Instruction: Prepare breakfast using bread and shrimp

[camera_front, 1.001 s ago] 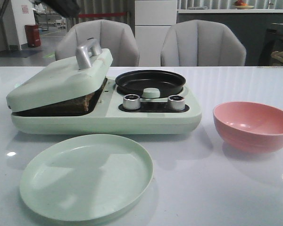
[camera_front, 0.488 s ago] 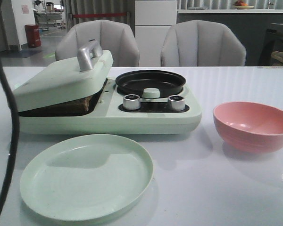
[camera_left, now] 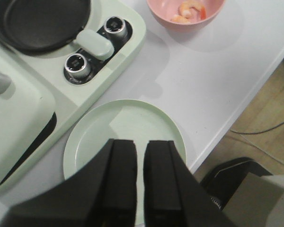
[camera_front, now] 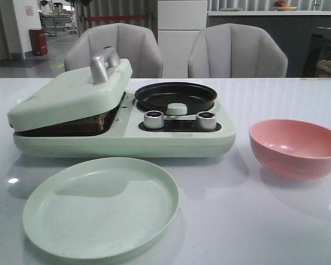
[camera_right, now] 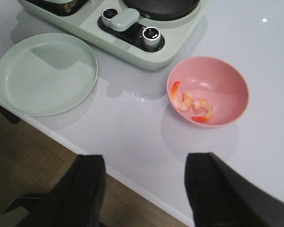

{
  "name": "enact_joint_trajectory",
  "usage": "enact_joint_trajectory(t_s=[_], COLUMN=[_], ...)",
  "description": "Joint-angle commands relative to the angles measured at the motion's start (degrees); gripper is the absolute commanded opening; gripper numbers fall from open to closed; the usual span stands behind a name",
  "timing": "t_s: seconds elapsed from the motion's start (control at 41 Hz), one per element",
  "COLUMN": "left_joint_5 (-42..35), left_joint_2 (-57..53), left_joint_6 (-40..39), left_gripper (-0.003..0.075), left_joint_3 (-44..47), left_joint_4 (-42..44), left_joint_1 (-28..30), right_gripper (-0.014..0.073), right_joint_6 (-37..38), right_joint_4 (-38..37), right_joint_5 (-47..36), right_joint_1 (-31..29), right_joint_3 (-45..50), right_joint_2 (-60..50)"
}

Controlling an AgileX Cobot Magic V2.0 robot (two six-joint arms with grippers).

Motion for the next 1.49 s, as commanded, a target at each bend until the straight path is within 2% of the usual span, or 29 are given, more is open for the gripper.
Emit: enact_joint_trajectory(t_s=[0.0,0.171,0.317,0.464,0.659,0.806,1.074,1.172,1.465], left_joint_5=[-5.9,-7.8,-8.2,-8.2,-8.2,-8.2,-8.2,-8.2,-8.2], left_joint_2=[-5.8,-14.7,-20.0,-22.1,-21.7,-21.3,-21.3,-21.3,-21.3], left_joint_6=[-4.8,-9.1,-9.3,-9.3,-9.3,-9.3,-9.3,-9.3,-9.3], left_gripper=[0.0168,0.0167,0.0167,0.0167,0.0167,0.0167,0.0167,0.0167,0.0167], left_joint_3=[2.2,9.5,14.0,15.1,15.1,15.1,15.1,15.1,15.1], left_joint_4=[0.8,0.9,0.7,0.6,0.6,0.8,0.8,0.6,0.6], left_joint_1=[-0.5,-0.5,-0.5,-0.5,-0.5,-0.5,-0.5,-0.5,-0.5], right_gripper=[0.0483,0.0483,0.0483,0.0483,0.0483,0.0483,0.0483,0.0483,0.0483], right_joint_6=[0.0,0.3,6.8,11.5,11.5,8.1,-9.9,-13.9,-14.6], right_joint_4=[-0.4,-2.4,-8.5,-15.0,-15.3,-12.0,6.5,9.3,9.1], right_joint_5=[-4.7,-4.8,-4.7,-3.7,-2.4,-2.7,-6.9,-9.7,-11.8], right_joint_1=[-0.2,-0.2,-0.2,-0.2,-4.5,-13.0,-28.4,-29.9,-29.9], right_joint_3=[-1.4,-1.4,-1.4,-1.5,-4.1,-6.3,-9.2,-9.6,-16.1], right_joint_2=[0.0,0.3,2.4,7.1,15.1,21.7,31.5,34.7,48.0])
